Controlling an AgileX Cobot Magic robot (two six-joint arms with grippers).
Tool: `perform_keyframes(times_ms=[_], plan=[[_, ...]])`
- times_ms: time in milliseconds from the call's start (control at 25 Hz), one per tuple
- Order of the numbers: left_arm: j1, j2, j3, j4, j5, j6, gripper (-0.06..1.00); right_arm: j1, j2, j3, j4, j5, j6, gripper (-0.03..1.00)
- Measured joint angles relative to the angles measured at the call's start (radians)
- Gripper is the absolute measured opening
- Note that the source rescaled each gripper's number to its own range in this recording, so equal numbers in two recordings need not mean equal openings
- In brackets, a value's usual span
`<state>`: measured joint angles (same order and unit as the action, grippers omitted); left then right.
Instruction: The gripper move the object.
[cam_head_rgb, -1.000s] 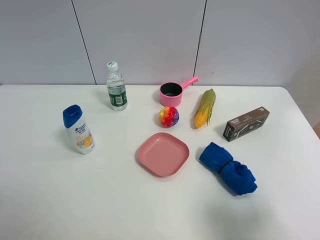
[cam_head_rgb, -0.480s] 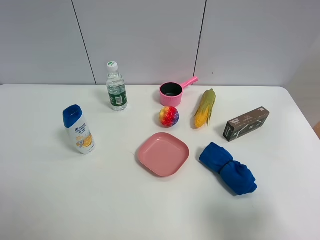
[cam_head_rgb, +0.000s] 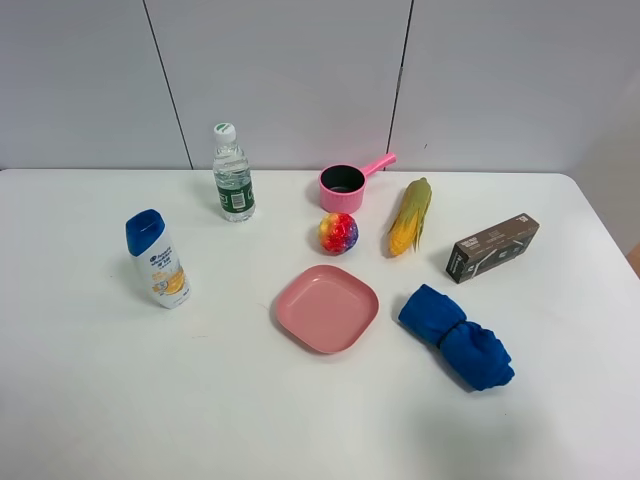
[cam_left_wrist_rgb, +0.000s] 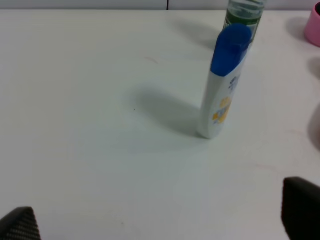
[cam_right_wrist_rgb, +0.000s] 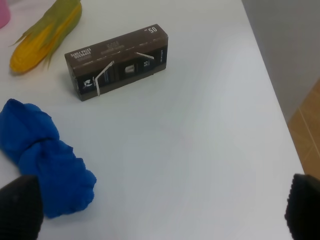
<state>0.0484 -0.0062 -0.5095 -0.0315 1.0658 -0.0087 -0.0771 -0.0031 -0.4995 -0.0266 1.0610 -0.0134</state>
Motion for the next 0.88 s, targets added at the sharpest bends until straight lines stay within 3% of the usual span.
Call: perform_keyframes(times_ms=[880], plan=[[0.000,0.000,0.000,0.000,-0.001,0.000,0.93,0.000,0.000,0.000,0.000,0.000,0.000,1.00]])
